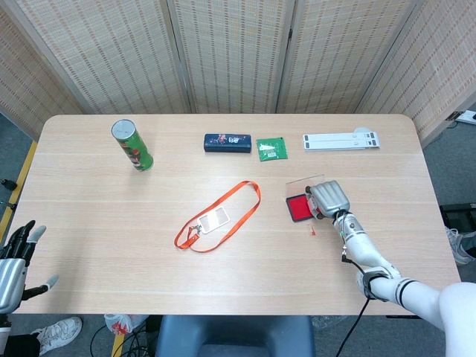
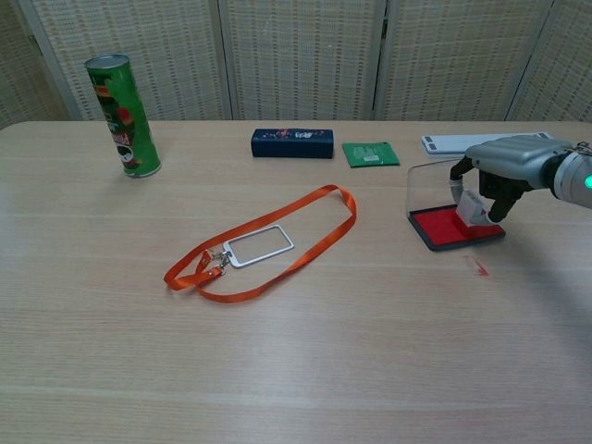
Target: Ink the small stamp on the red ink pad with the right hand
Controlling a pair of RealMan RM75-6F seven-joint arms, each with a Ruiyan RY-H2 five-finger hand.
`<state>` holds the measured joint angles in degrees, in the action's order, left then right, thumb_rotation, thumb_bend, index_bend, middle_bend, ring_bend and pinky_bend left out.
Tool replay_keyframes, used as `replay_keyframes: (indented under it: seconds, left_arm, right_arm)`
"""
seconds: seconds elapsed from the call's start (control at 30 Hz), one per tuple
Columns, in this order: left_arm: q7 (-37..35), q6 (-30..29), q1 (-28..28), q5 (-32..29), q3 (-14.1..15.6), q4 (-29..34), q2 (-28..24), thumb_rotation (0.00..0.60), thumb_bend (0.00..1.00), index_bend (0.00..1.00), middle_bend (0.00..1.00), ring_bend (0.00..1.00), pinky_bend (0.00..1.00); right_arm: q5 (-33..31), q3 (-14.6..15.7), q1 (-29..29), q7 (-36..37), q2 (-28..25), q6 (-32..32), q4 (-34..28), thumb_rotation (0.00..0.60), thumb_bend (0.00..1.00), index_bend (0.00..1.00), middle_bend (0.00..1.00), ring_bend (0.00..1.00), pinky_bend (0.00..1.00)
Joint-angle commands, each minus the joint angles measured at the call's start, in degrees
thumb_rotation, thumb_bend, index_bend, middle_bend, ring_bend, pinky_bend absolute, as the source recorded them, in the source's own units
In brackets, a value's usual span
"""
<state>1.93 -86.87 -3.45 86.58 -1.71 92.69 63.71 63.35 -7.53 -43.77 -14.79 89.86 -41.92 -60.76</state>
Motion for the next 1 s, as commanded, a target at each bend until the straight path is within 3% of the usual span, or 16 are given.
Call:
replay_keyframes:
  seconds: [0.03,0.33,0.53,0.77,1.0]
  left_arm:
    - [0.1,0.0,0.0,0.0,0.0,0.0,0.0,0.6,0.2,0.04,0.0,0.03,0.27]
    - [0.7,0.2,-0.1,0.1,0.1,-0.1,0.4,0.6,0.2,0.04,0.0,0.03,0.27]
    - [1.8,0.5,-0.3,0.0,0.1,-0.1,0.9,0.6,0.2,0.04,0.0,0.03,0.27]
    - [2.4,1.2,-0.5,-0.4,0.1,-0.2,1.2,0.6,0.2,0.04,0.0,0.03,0.27]
    - [2.2,0.7,-0.3,-0.2,0.1,0.0,1.0,0.6,0.2,0.04,0.0,0.03,0.27]
  right_arm:
    - [0.6,-0.2,0.3,0.8,-0.8,-0.4,-1.0,0.6,0.38,0.91,1.0,0.88,0.86]
    - [4.5,0.1,2.6,0.6,-8.6,-6.1,-14.5,0.6,0.38,0.91,1.0,0.88,0.86]
    - [5.7,1.8,4.6,-0.8,-12.6,-8.3,-23.2,0.6,0.36,0.91,1.0,0.87,0.86]
    - [7.3,4.9,5.8,0.3,-10.9,-7.0,-21.5,0.6,0.34,0.91,0.99,0.81,0.86]
    - [9.0,6.3,6.2,1.3,-7.8,-6.2,-17.3,0.6,0.33,0.91,0.98,0.8,0.85]
